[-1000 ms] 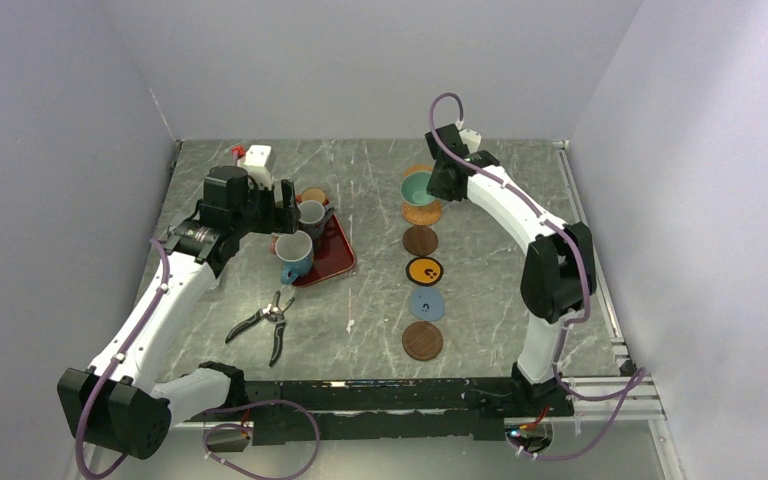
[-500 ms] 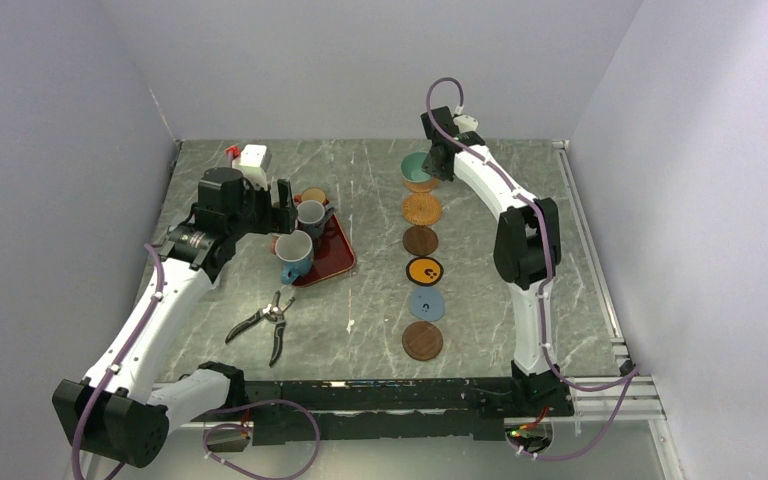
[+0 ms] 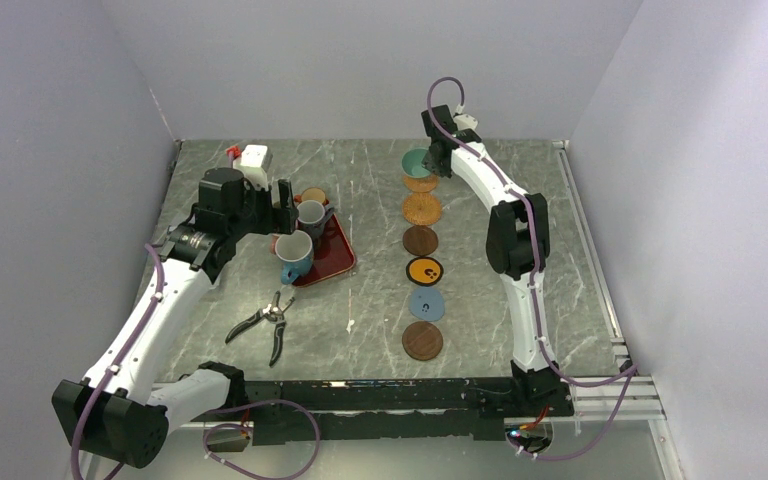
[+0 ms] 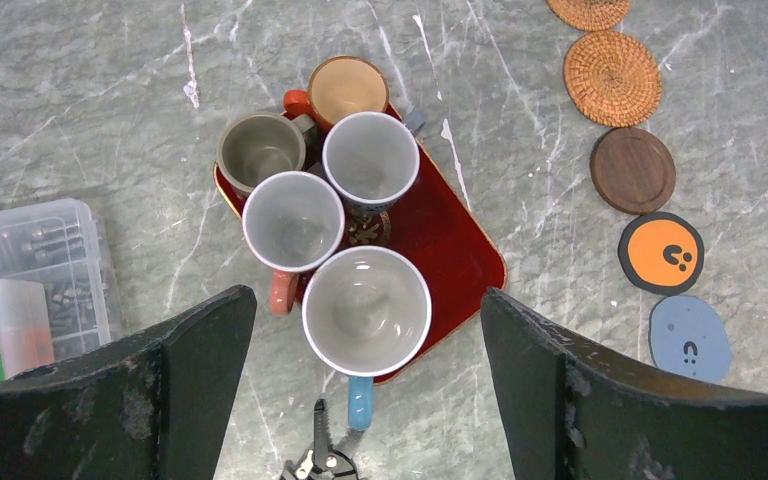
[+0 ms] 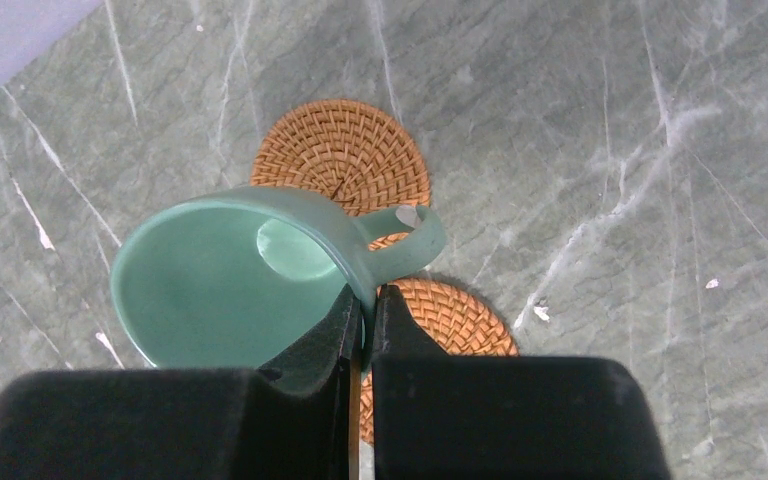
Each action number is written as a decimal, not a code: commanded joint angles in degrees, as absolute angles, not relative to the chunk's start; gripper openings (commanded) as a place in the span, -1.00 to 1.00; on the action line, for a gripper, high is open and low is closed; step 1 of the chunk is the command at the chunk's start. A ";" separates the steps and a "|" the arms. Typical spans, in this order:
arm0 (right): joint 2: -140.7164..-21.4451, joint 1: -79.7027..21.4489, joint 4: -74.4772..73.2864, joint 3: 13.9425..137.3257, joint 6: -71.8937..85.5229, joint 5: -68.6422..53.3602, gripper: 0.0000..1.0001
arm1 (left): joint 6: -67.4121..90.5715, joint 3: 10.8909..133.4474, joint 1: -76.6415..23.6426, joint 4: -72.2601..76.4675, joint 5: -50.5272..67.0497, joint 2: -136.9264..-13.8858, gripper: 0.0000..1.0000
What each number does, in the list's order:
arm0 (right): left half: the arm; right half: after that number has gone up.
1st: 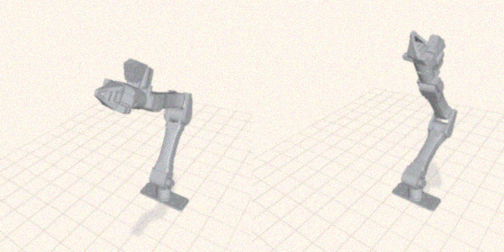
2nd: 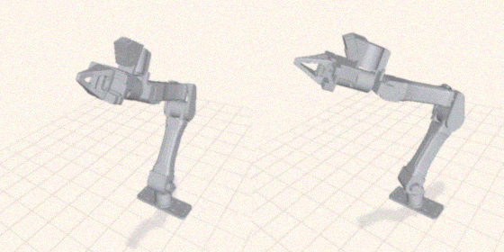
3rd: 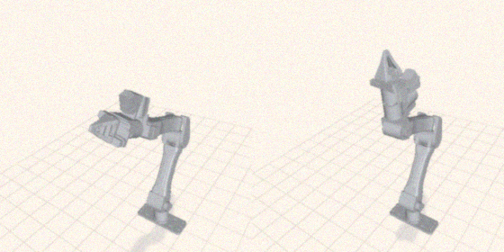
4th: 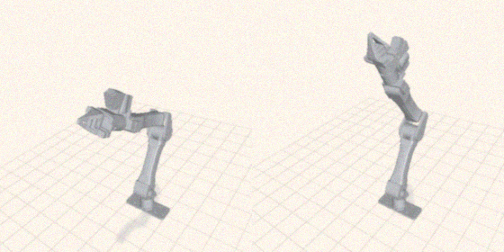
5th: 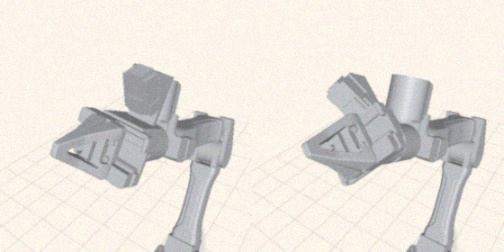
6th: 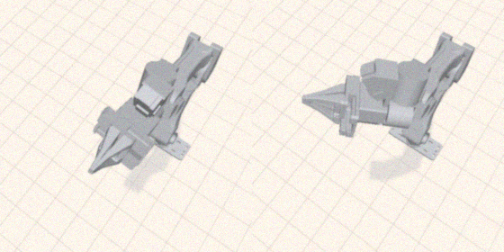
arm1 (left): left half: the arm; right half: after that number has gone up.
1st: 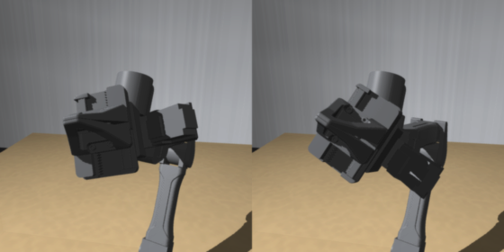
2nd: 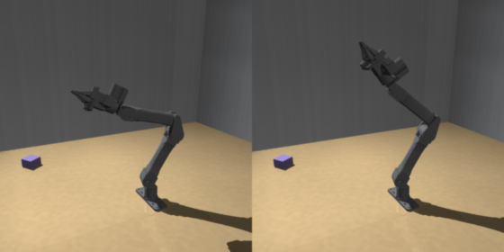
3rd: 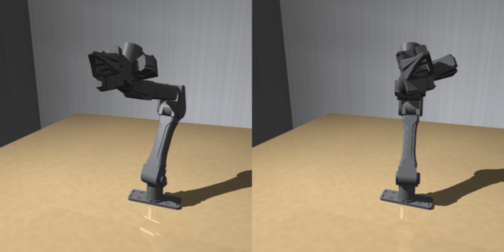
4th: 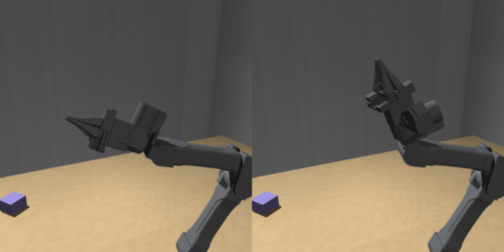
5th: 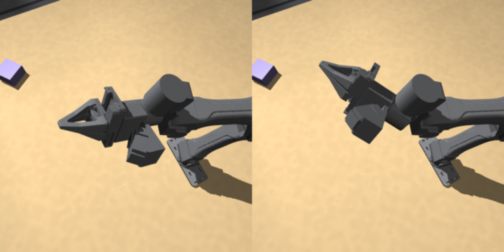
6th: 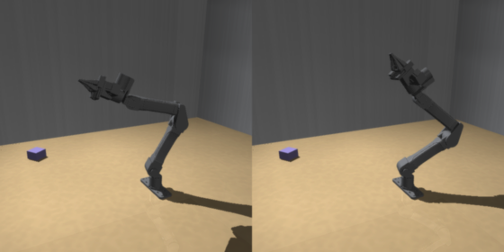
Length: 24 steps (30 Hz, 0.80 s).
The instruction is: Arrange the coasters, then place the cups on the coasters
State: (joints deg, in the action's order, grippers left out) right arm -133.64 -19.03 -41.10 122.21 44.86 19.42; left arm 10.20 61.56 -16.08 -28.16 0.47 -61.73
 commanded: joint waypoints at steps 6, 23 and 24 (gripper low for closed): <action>-134.44 -18.38 -39.15 125.65 45.49 19.58 -1.00 | 10.28 61.87 -16.38 -27.16 0.09 -60.91 0.79; -136.59 -17.55 -37.87 126.44 45.70 18.66 -1.00 | 10.01 61.79 -16.52 -27.11 0.09 -61.38 0.79; -136.73 -17.56 -37.80 126.40 45.59 18.57 -1.00 | 10.01 61.79 -16.52 -27.08 0.09 -61.40 0.79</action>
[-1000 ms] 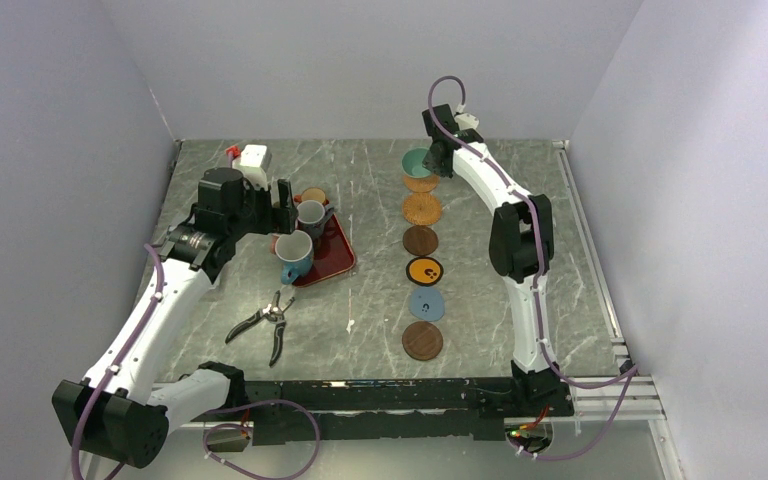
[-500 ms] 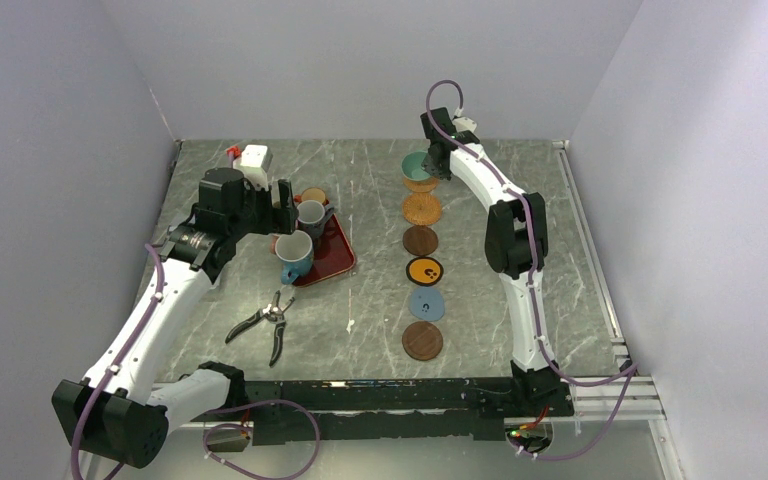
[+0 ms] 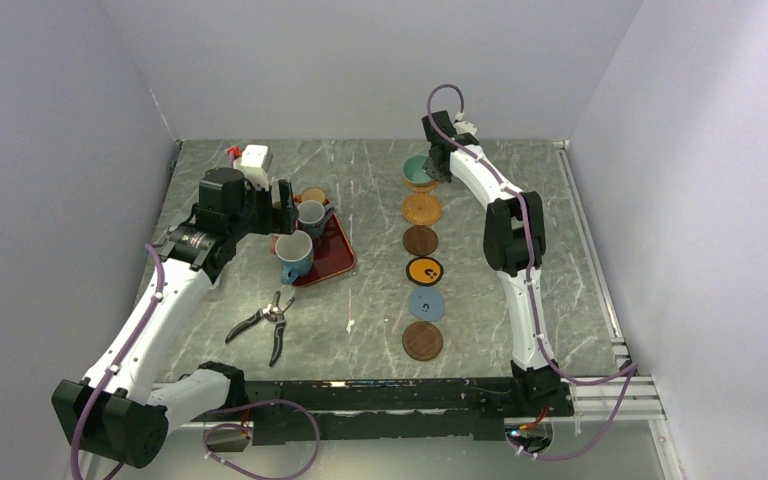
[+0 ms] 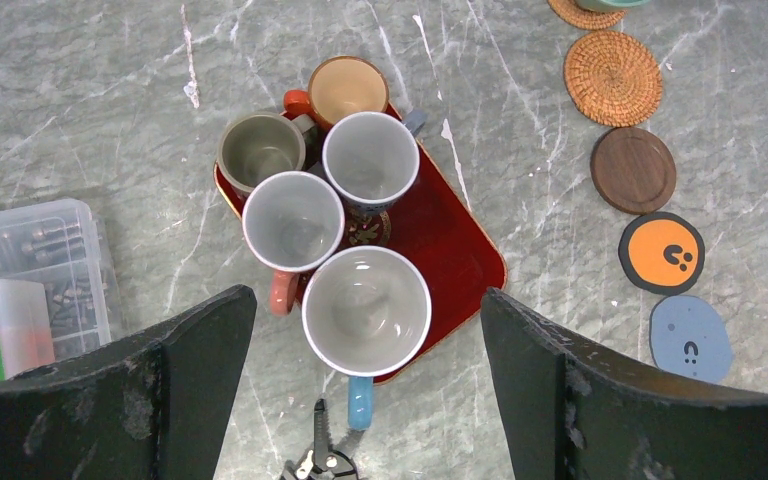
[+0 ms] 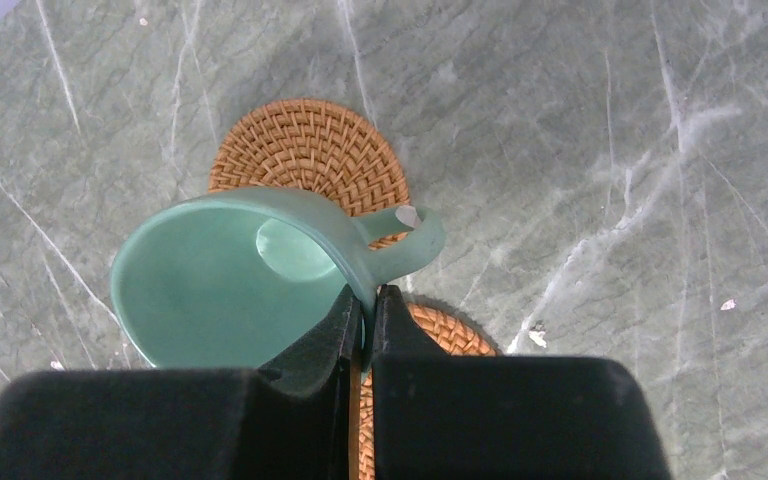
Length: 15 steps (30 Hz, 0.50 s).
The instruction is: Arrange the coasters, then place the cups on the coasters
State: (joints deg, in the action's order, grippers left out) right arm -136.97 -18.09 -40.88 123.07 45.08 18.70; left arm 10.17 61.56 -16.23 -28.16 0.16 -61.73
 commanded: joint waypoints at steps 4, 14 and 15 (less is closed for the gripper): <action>-137.13 -17.32 -37.53 126.86 45.44 18.18 -1.00 | 10.02 61.77 -16.48 -27.07 0.09 -61.44 0.79; -138.20 -16.52 -37.03 127.02 44.94 16.53 -0.82 | 10.10 61.70 -16.52 -26.89 0.09 -61.77 0.79; -138.25 -16.45 -36.82 126.71 44.95 16.40 -0.73 | 10.11 61.65 -16.52 -26.89 0.09 -61.73 0.79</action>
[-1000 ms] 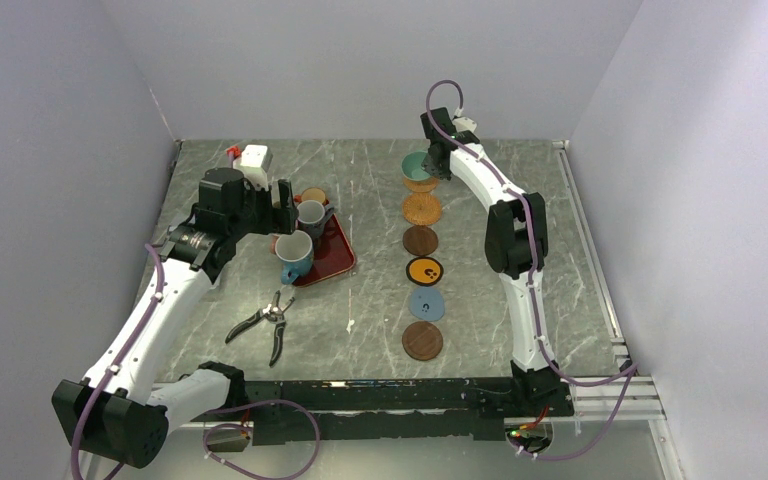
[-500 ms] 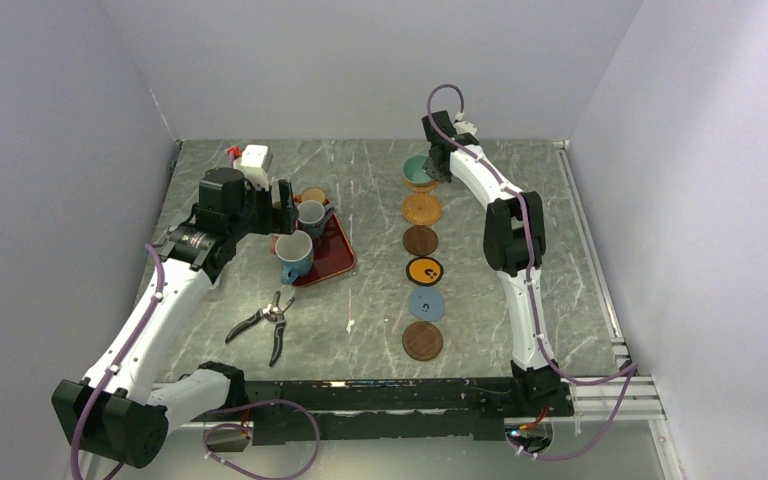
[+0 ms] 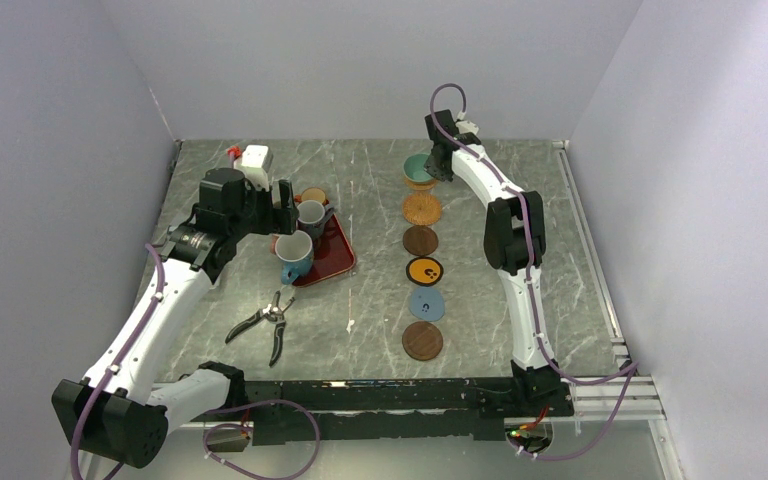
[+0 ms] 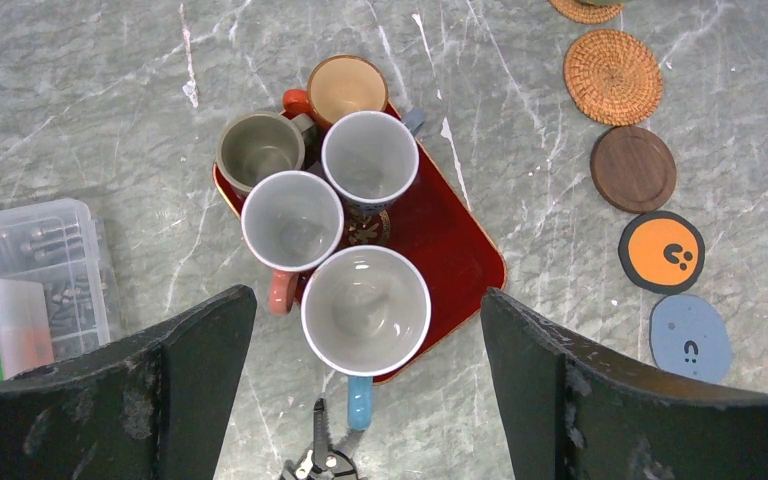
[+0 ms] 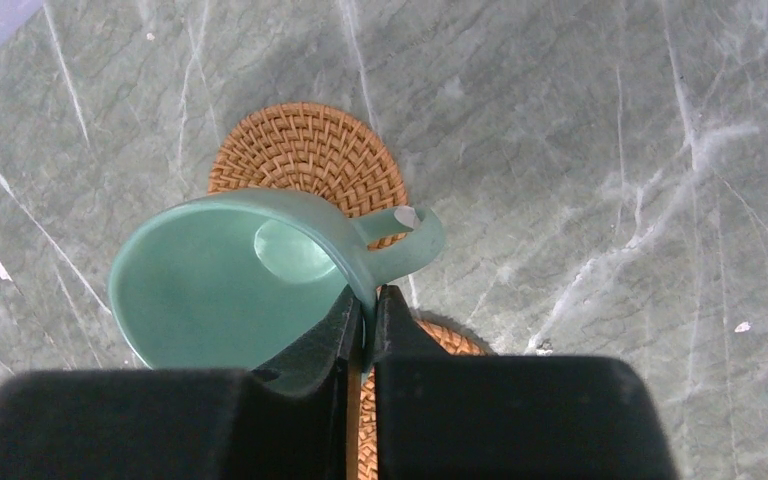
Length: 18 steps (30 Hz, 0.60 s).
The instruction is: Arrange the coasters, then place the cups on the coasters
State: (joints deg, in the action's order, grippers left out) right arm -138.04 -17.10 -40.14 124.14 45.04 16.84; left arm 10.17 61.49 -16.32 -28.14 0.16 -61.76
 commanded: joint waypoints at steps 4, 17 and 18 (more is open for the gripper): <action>-138.32 -16.35 -36.18 126.47 44.68 16.04 -0.47 | 10.06 61.62 -16.48 -26.91 0.09 -61.70 0.79; -137.89 -16.27 -32.53 125.51 39.21 13.50 0.07 | 10.00 61.52 -16.52 -26.72 0.09 -61.81 0.79; -137.56 -16.26 -32.19 125.16 38.68 13.07 0.08 | 10.06 61.52 -16.52 -26.72 0.09 -61.81 0.79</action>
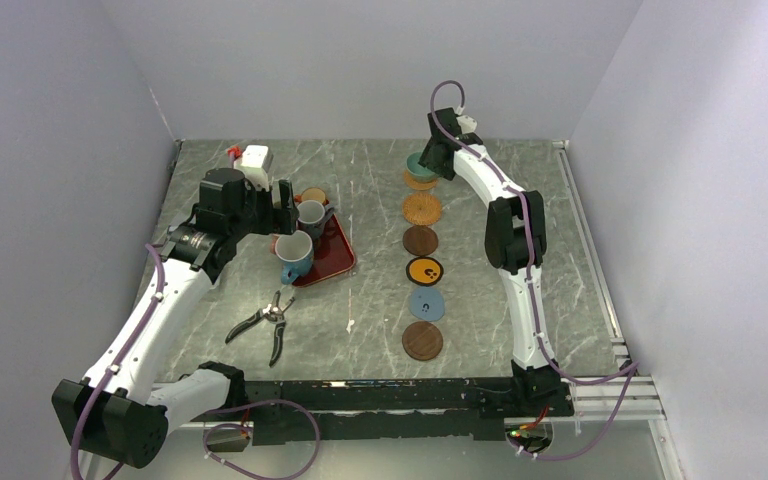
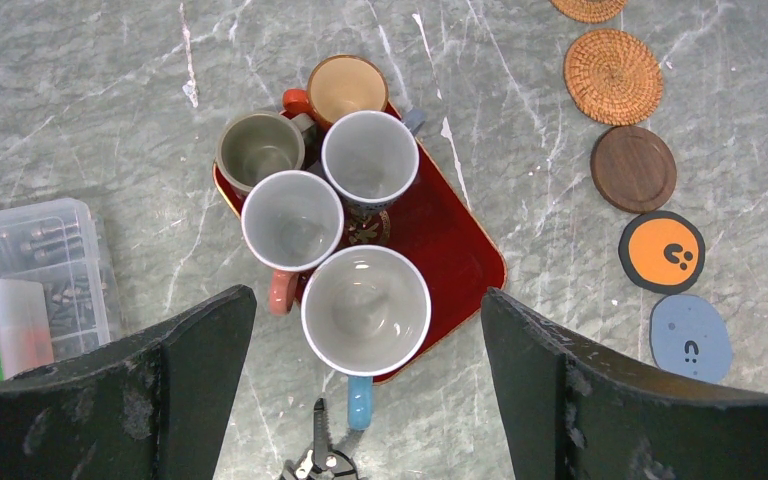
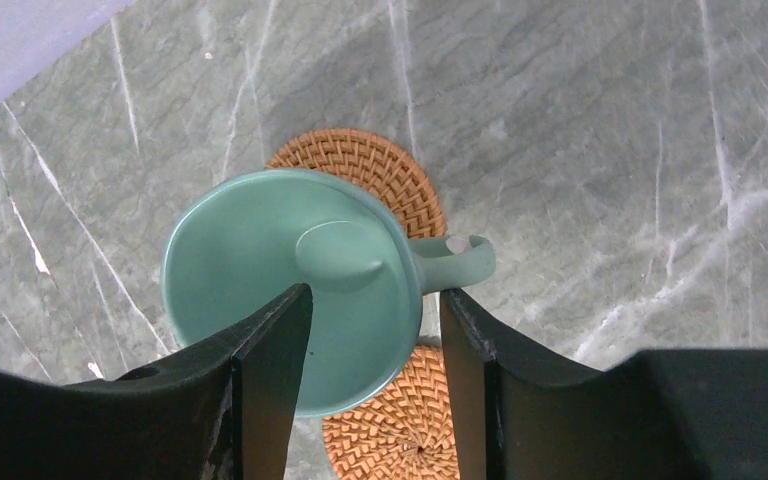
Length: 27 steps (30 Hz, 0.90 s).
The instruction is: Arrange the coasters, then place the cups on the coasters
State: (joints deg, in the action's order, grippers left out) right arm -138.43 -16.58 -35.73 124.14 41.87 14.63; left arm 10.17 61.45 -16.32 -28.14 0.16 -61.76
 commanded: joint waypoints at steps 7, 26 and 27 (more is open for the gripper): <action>-134.89 -16.20 -27.24 121.06 35.51 10.52 0.16 | 10.09 61.44 -16.50 -26.56 0.22 -62.03 0.79; -126.25 -15.83 -24.45 114.36 31.65 7.57 0.49 | 10.43 61.09 -16.52 -26.09 0.66 -62.01 0.79; -124.89 -15.79 -23.89 113.23 30.94 7.10 0.52 | 10.51 61.02 -16.51 -25.96 1.09 -62.09 0.79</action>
State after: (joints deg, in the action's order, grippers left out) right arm -133.82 -16.32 -27.68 115.52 33.87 8.34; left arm 10.20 61.25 -16.32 -28.05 0.16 -62.11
